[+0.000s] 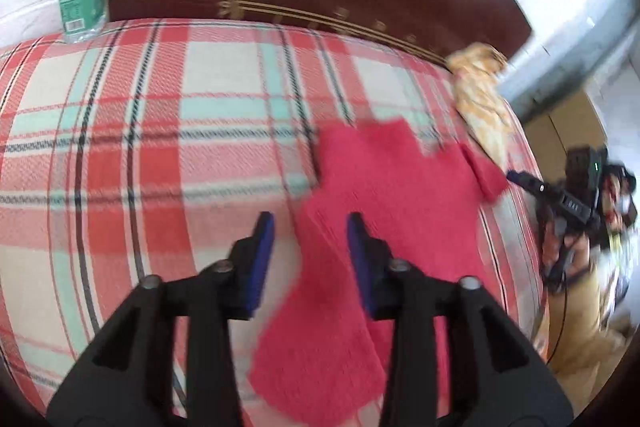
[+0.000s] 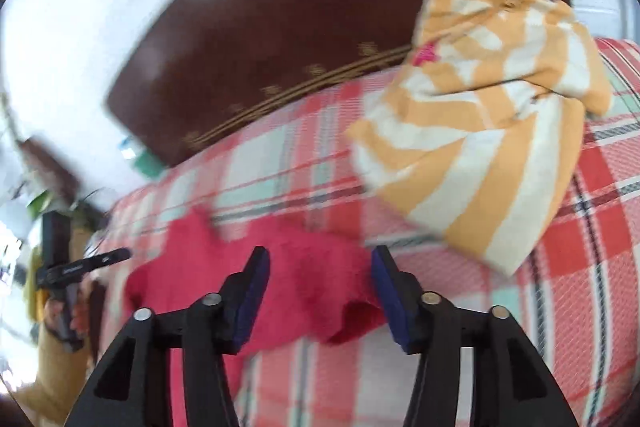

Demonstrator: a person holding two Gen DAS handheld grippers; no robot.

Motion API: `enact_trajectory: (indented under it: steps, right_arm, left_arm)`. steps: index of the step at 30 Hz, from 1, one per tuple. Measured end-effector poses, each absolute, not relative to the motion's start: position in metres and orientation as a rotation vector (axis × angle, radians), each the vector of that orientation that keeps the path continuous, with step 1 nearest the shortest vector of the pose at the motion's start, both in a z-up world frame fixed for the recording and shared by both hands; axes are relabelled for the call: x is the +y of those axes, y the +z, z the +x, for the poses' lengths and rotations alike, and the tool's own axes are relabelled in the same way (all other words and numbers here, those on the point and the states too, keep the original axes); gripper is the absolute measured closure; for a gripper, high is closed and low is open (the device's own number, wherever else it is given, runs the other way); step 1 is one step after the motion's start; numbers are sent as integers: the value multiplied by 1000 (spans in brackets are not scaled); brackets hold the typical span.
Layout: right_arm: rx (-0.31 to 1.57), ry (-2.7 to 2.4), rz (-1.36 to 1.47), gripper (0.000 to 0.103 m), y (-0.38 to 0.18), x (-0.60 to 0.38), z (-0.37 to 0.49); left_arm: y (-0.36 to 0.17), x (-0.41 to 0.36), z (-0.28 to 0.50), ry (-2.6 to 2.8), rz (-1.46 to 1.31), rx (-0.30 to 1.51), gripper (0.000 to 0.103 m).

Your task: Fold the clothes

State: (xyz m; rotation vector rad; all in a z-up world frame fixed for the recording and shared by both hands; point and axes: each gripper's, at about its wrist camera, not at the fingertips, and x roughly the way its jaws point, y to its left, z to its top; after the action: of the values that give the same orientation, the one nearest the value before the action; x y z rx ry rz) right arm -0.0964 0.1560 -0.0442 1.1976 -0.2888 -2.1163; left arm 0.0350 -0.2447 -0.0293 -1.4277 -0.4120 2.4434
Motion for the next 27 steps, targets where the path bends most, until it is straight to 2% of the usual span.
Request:
enact_trajectory:
  steps: [1, 6, 10, 14, 15, 16, 17, 18, 19, 20, 22, 25, 26, 27]
  right_arm:
    - [-265, -2044, 1183, 30, -42, 149, -80]
    - [-204, -1769, 1212, 22, -52, 116, -3]
    - [-184, -1664, 1265, 22, -71, 96, 42]
    - [-175, -1614, 1277, 23, -85, 78, 69]
    - [-180, -1614, 1280, 25, -88, 74, 73]
    - [-188, -1615, 1275, 36, -89, 71, 76]
    - [-193, -1621, 1262, 55, -88, 70, 81]
    - [-190, -1636, 1253, 64, -88, 69, 83]
    - [-184, -1656, 1245, 73, -86, 69, 85]
    - [-188, -1674, 1231, 75, -82, 72, 87]
    - [-218, -1684, 1201, 75, -74, 78, 89]
    - [-191, -1717, 1196, 75, -67, 74, 93]
    - [-191, -1717, 1205, 72, -67, 74, 94]
    - [-191, -1718, 1217, 71, -69, 74, 95]
  left_arm:
    - [-28, -238, 50, 2423, -1408, -388, 46]
    - [-39, -205, 116, 2363, -1366, -323, 35]
    - [-59, -195, 141, 2384, -1438, -210, 34]
    - [-73, -198, 140, 2422, -1470, -199, 36]
    - [-72, -200, 138, 2445, -1463, -196, 48]
    - [-71, -203, 134, 2464, -1473, -178, 65]
    - [-70, -206, 128, 2493, -1493, -148, 75]
    - [-68, -212, 120, 2534, -1514, -124, 88]
    - [-66, -219, 112, 2564, -1532, -127, 89]
    - [-63, -227, 105, 2598, -1539, -143, 89]
    - [-52, -245, 95, 2731, -1540, -134, 89]
    - [-35, -264, 97, 2760, -1488, -253, 88]
    - [-31, -261, 104, 2705, -1444, -268, 85]
    - [-28, -253, 113, 2640, -1396, -237, 72]
